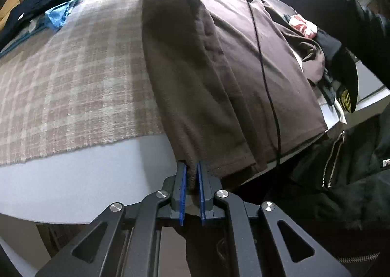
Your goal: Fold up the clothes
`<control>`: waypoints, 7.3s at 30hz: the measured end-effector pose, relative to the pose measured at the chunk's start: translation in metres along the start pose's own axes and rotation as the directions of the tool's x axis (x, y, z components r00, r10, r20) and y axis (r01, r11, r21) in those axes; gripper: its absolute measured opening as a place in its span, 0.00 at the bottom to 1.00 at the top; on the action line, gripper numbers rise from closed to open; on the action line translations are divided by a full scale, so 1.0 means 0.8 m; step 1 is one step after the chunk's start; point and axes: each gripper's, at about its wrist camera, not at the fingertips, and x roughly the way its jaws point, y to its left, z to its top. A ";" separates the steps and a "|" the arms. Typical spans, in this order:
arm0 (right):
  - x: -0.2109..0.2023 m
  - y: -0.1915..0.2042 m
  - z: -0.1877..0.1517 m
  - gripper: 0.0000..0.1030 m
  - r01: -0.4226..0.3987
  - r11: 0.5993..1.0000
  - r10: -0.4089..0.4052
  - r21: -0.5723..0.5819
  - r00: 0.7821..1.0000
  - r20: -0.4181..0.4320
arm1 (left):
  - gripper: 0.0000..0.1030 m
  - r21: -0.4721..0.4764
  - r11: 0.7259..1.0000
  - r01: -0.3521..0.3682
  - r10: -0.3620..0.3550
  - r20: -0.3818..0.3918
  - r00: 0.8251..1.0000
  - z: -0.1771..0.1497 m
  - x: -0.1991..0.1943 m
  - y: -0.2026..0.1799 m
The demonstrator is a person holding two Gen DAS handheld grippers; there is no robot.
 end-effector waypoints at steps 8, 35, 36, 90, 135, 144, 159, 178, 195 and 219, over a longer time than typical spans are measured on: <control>0.014 -0.010 0.001 0.07 -0.015 1.000 0.015 0.002 0.999 0.031 | 0.07 -0.008 1.000 0.016 -0.016 -0.022 1.000 -0.010 0.011 0.003; -0.067 -0.002 -0.189 0.33 -0.115 0.980 0.118 -0.162 0.993 0.009 | 0.12 0.100 0.994 0.050 -0.050 -0.002 0.999 0.019 0.013 -0.037; -0.062 -0.006 -0.193 0.34 -0.129 0.981 0.129 -0.147 0.992 -0.009 | 0.12 0.104 0.993 0.052 -0.051 -0.011 0.999 0.019 0.018 -0.039; -0.352 -0.256 -0.578 0.54 0.004 0.905 -0.095 0.425 0.977 0.193 | 0.19 0.298 0.924 0.240 -0.264 0.043 0.964 0.059 0.002 -0.162; -0.146 -0.328 -0.269 0.03 0.081 0.997 -0.081 -0.012 0.996 -0.039 | 0.16 0.198 0.792 0.578 -0.590 0.001 0.808 0.165 0.080 -0.370; -0.262 -0.339 -0.321 0.59 0.101 0.992 -0.110 0.070 0.983 0.146 | 0.19 0.150 0.896 0.418 -0.423 0.002 0.906 0.197 0.087 -0.301; -0.314 -0.299 -0.655 0.59 -0.080 0.836 -0.039 0.543 0.978 0.204 | 0.27 0.386 0.908 0.166 -0.137 -0.102 0.985 0.302 0.126 -0.207; -0.438 -0.298 -0.569 0.07 0.346 0.824 -0.456 0.449 0.875 0.163 | 0.30 0.534 0.832 0.150 -0.133 -0.071 0.989 0.410 0.185 -0.215; -0.357 -0.291 -0.635 0.08 0.244 0.842 -0.299 0.482 0.953 0.040 | 0.39 0.715 0.683 0.146 -0.138 -0.070 0.988 0.497 0.160 -0.299; -0.347 -0.280 -0.710 0.38 -0.140 0.790 -0.013 0.597 0.970 0.244 | 0.30 0.887 0.436 0.151 0.039 -0.186 0.982 0.438 0.221 -0.362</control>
